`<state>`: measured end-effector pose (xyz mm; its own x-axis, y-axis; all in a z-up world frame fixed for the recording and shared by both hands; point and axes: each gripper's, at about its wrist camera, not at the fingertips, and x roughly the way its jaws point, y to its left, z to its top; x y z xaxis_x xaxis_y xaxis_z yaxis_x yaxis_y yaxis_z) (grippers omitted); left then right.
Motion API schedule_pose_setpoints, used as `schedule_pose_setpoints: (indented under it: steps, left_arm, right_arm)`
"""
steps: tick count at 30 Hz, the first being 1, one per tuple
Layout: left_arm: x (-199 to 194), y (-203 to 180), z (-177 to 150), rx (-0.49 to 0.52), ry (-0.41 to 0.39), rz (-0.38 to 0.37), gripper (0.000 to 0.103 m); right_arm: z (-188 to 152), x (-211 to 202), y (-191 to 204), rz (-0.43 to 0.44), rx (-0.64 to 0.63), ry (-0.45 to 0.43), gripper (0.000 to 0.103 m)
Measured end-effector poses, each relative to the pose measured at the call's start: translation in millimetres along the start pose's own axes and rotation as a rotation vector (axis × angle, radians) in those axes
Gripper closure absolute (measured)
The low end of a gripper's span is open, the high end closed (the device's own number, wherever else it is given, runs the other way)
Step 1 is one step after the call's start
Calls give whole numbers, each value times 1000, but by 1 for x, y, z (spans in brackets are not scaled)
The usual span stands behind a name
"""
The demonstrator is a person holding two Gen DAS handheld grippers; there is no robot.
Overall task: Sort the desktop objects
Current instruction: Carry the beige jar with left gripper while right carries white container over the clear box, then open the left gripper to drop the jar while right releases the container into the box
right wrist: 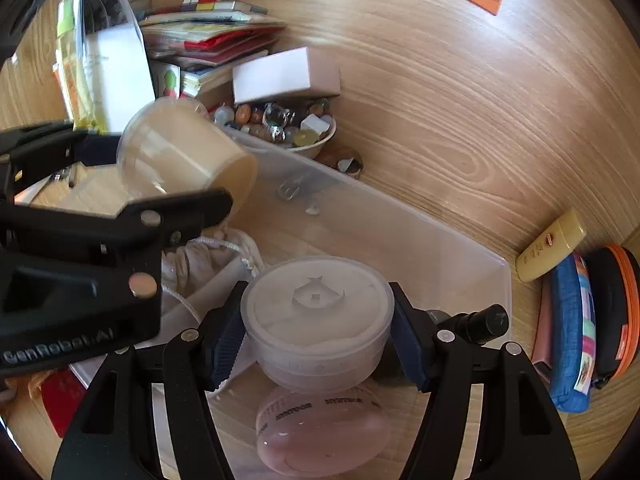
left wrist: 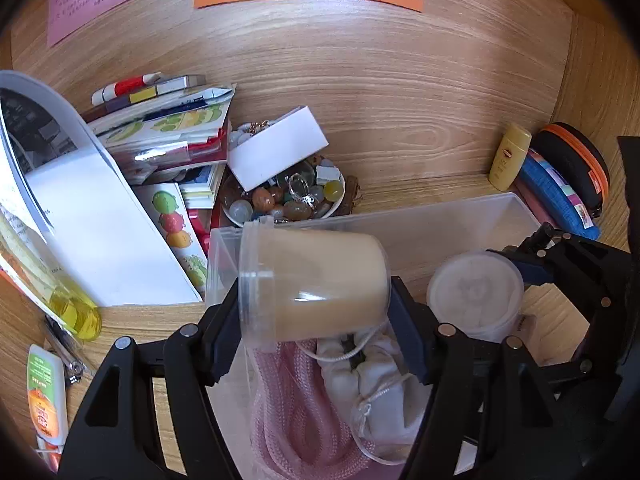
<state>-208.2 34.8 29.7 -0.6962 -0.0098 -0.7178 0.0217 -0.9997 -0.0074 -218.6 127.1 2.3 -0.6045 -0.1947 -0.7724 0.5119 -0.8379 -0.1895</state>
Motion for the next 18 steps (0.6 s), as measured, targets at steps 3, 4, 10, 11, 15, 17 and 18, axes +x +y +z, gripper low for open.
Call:
schedule_pose_setpoints:
  steps: [3,4,10,11,15,17,18]
  left_arm:
    - [1,-1,-1,6,8,3,34]
    - [1,0,-1,3,11,-9,30]
    - [-1,3,0,-7,0,-20,25]
    - [-2,3,0,-6,-5,-20,24]
    - [-10,6,-1,-17,-34,-19,17]
    - [-14,5,-1,-18,-46,-13,15]
    - [-15,5,-1,-17,-53,-10,15]
  right_arm:
    - [0,0,0,0,-1,2,40]
    - [0,-1,-1,-4,-1,0,40]
    - [1,-3,-2,-1,3,-17,29]
    - [1,-4,-2,3,2,-19,29]
    - [1,-7,1,2,-6,-29,28]
    - [1,-11,4,6,-13,-36,28]
    - [1,-13,5,7,-18,-40,28]
